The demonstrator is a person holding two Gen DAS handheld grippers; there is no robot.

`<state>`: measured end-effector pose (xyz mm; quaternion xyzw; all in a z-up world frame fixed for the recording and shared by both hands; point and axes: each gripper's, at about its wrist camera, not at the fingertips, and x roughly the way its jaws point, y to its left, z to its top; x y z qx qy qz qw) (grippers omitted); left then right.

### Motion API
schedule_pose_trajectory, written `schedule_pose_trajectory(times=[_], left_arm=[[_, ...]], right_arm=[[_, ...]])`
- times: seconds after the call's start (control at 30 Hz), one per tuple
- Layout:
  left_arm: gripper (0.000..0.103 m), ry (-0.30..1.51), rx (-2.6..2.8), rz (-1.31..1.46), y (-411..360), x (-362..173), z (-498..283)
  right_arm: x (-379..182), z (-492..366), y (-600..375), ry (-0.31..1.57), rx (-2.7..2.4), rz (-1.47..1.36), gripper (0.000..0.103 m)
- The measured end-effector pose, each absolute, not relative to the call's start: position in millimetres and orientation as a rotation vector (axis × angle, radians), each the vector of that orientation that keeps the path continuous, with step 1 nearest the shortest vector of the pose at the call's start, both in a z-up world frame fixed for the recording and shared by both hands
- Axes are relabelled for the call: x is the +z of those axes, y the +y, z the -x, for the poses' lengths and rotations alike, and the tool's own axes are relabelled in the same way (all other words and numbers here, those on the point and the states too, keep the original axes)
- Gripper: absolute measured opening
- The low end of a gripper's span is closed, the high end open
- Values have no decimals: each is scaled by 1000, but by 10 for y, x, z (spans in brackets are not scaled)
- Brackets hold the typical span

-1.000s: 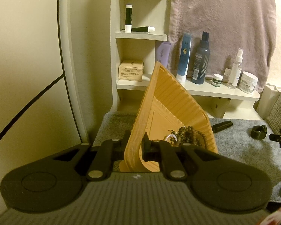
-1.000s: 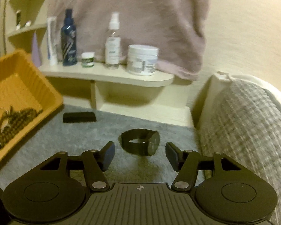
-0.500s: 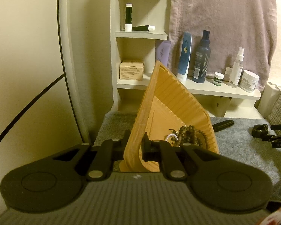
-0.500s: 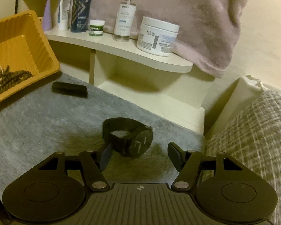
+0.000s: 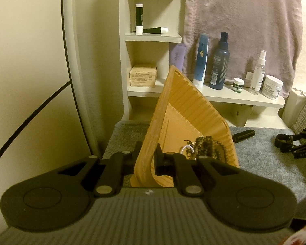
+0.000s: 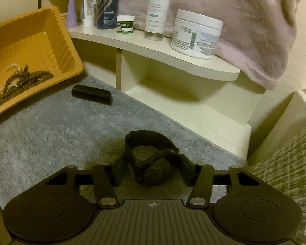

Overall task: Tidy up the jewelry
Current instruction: 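Move the right gripper to the black watch on the towel and grasp it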

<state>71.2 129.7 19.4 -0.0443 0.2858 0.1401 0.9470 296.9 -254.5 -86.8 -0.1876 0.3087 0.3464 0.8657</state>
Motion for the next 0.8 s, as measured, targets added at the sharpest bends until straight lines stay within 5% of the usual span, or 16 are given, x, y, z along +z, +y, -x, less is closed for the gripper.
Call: schedule_pose_trajectory(times=[0.8], left_arm=[[10, 573, 271, 85, 1273, 209, -695]], right_arm=[[-799, -2415, -2446, 630, 552, 396, 29]])
